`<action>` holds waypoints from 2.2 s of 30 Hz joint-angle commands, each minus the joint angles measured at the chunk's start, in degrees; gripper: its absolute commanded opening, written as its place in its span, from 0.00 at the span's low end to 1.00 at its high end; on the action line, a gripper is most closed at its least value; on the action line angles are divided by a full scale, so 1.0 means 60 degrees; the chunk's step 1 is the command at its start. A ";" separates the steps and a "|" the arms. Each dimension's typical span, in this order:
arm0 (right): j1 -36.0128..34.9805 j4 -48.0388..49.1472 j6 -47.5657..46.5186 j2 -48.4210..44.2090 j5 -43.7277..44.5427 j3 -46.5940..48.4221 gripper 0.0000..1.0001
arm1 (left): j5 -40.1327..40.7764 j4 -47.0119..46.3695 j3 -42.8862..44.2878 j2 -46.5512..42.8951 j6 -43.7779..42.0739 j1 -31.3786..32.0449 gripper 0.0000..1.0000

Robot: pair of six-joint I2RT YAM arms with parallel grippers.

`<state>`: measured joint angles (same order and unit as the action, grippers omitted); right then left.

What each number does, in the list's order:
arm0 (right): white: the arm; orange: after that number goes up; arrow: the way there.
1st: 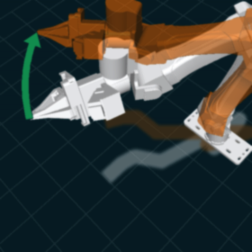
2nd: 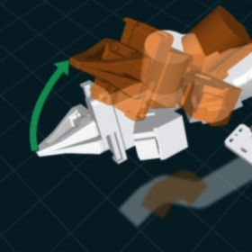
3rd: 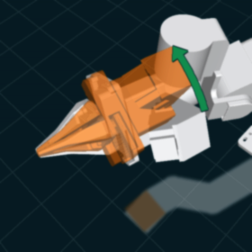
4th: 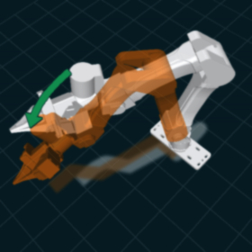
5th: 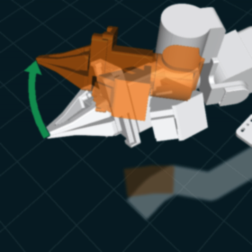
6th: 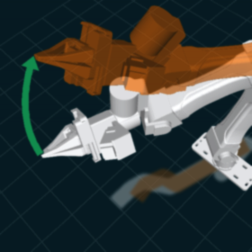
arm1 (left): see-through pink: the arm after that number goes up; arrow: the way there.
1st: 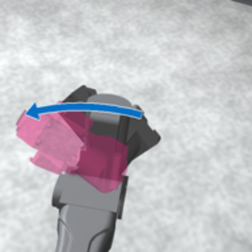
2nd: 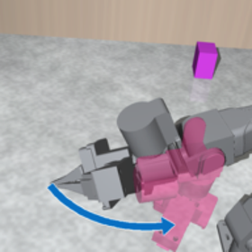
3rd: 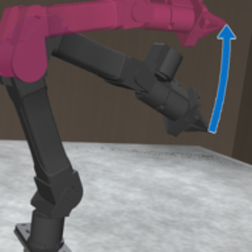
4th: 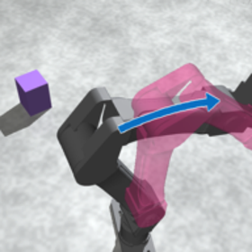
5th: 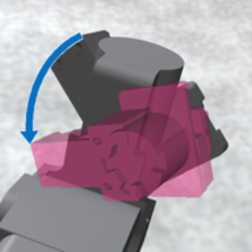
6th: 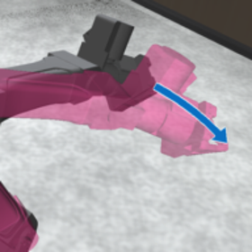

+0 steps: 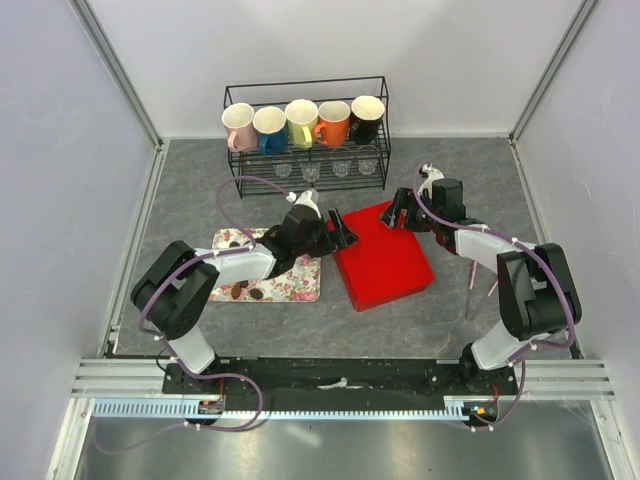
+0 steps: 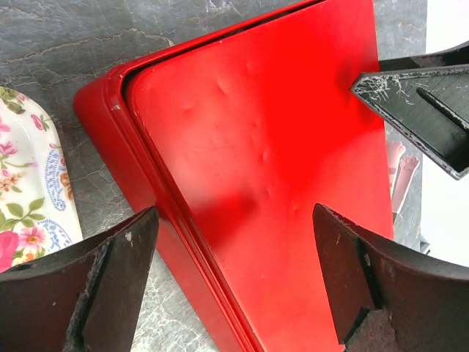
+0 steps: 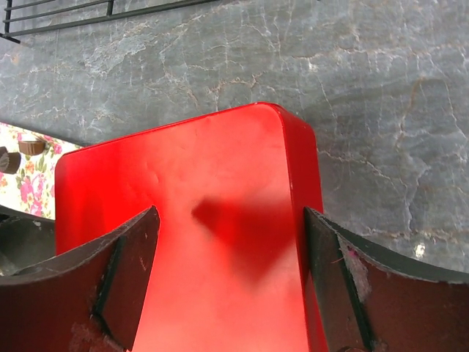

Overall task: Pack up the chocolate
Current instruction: Close the box lid on the packing box.

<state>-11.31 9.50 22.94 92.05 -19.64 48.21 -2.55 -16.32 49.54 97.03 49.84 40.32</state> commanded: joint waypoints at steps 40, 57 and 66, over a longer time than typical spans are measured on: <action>0.3906 -0.0880 0.3999 -0.6623 -0.2291 -0.4692 0.86 | 0.0630 0.0537 -0.0419 -0.1978 -0.1071 0.0034 0.94; 0.4082 -0.1246 0.3809 -0.7564 -0.3377 -0.6013 0.75 | 0.0483 0.0581 -0.0991 -0.2447 -0.0398 0.0736 0.95; 0.4082 -0.1231 0.3545 -0.7314 -0.3436 -0.6115 0.63 | 0.0747 0.0742 -0.1122 -0.2256 0.0173 0.1629 0.94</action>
<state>12.99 1.23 45.58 47.97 -38.81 12.01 1.02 -12.08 43.64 83.13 47.94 47.99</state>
